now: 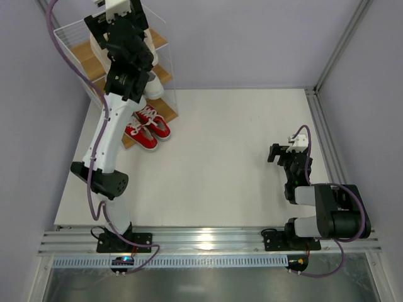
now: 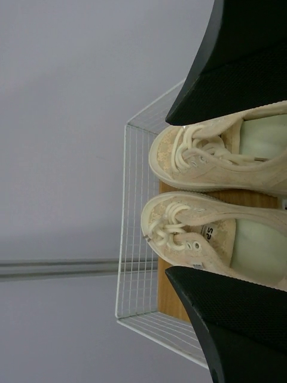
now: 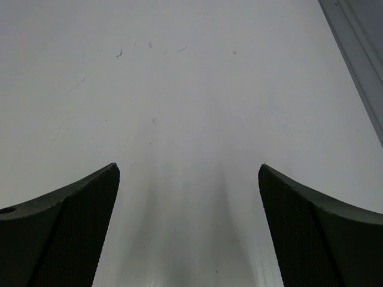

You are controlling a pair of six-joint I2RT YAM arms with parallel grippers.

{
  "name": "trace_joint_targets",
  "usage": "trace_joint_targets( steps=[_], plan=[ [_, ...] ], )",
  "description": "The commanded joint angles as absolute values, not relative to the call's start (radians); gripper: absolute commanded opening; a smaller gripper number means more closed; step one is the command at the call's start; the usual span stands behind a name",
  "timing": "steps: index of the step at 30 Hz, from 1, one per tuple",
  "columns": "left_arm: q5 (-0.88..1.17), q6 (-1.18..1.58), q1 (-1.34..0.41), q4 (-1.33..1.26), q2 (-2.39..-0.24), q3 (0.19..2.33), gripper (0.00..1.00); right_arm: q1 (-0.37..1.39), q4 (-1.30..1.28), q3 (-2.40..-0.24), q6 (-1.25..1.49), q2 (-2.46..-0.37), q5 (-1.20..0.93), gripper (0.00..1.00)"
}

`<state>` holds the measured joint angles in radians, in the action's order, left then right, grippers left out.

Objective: Place and organize the shoes onto the shoe shelf

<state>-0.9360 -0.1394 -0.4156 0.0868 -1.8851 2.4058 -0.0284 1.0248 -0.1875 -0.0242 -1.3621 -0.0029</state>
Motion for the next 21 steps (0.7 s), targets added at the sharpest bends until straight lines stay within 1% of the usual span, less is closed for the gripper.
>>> trace_joint_targets(
  steps=[1,5,7,8,9,10,11,12,13,14,15,16,18,21],
  plan=[
    [-0.881,-0.144,-0.445,0.014,-1.809,2.431,0.97,-0.031,1.106,-0.209,-0.031,-1.364,-0.012,0.97],
    [-0.81,-0.094,-0.474,0.037,-1.767,2.431,1.0,-0.031,1.106,-0.209,-0.031,-1.362,-0.012,0.97],
    [-0.761,-0.036,-0.477,0.113,-1.743,2.43,1.0,-0.031,1.106,-0.209,-0.031,-1.364,-0.012,0.97],
    [-0.676,0.028,-0.477,0.147,-1.709,2.413,0.99,-0.031,1.106,-0.207,-0.031,-1.364,-0.012,0.97],
    [-0.628,0.061,-0.477,0.178,-1.689,2.401,0.96,-0.031,1.106,-0.209,-0.031,-1.364,-0.012,0.97],
    [-0.58,0.093,-0.479,0.205,-1.668,2.382,0.84,-0.031,1.106,-0.207,-0.031,-1.364,-0.012,0.97],
    [-0.46,0.122,-0.477,0.248,-1.613,2.323,0.73,-0.031,1.106,-0.209,-0.029,-1.364,-0.012,0.97],
    [-0.401,0.171,-0.477,0.256,-1.589,2.289,0.59,-0.031,1.106,-0.209,-0.031,-1.362,-0.012,0.97],
    [-0.334,0.192,-0.477,0.265,-1.559,2.254,0.27,-0.031,1.104,-0.209,-0.031,-1.364,-0.012,0.97],
    [-0.281,0.213,-0.477,0.278,-1.539,2.197,0.16,-0.031,1.106,-0.209,-0.029,-1.364,-0.014,0.97],
    [-0.173,0.236,-0.476,0.287,-1.505,2.177,0.09,-0.031,1.106,-0.209,-0.031,-1.364,-0.012,0.97],
    [-0.131,0.25,-0.471,0.305,-1.499,2.166,0.0,-0.031,1.104,-0.207,-0.031,-1.364,-0.012,0.97],
    [0.048,0.278,-0.456,0.366,-1.496,2.158,0.0,-0.031,1.104,-0.209,-0.031,-1.364,-0.012,0.97],
    [0.202,0.313,-0.43,0.368,-1.493,2.114,0.0,-0.031,1.104,-0.207,-0.031,-1.364,-0.012,0.97]
  ],
)
